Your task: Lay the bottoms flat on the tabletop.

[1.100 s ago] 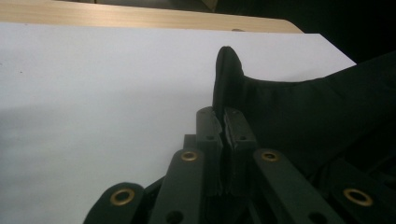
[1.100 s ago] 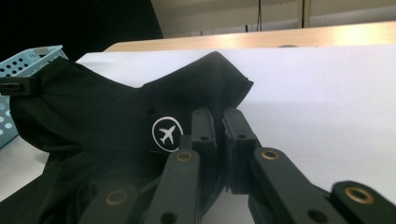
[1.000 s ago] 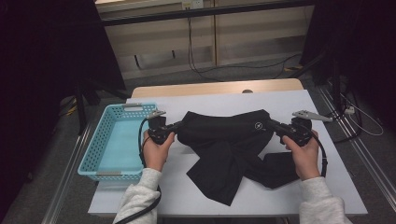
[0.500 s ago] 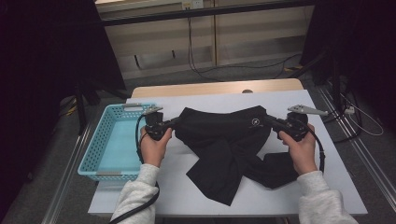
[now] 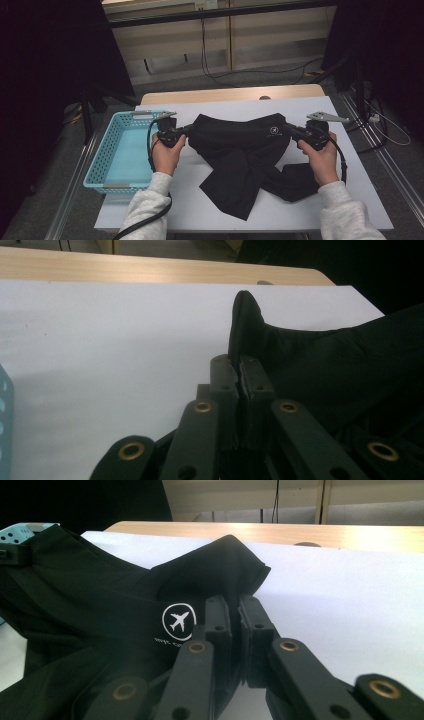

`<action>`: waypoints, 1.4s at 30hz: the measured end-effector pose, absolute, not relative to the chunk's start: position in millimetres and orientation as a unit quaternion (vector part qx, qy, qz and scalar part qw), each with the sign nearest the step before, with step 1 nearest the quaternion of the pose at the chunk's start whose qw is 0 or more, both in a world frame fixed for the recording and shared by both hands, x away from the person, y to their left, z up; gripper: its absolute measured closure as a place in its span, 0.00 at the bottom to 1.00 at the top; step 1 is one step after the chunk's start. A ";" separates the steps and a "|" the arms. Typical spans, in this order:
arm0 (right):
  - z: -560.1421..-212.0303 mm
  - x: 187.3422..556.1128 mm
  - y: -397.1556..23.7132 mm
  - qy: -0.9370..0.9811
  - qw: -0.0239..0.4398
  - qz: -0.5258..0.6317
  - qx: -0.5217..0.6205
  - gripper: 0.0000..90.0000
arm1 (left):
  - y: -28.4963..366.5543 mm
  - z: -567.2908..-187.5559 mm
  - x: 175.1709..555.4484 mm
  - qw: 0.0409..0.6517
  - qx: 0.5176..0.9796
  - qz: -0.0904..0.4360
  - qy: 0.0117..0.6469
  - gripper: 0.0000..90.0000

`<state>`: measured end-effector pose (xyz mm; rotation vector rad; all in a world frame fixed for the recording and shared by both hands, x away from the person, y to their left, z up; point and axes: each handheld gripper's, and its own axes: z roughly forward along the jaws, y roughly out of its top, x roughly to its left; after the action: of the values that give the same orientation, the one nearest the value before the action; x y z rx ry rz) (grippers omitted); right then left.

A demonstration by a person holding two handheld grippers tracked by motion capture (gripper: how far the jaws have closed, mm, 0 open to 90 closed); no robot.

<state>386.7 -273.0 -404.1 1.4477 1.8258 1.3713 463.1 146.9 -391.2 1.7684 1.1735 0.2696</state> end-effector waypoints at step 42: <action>-425.5 346.0 -253.9 0.756 0.185 0.389 0.493 0.49 | 123.7 -427.8 444.4 0.430 0.793 0.083 0.423 0.25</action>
<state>346.0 -253.9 -425.5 1.3898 2.1301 1.0968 444.4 123.7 -427.8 1.9777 1.0560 0.2079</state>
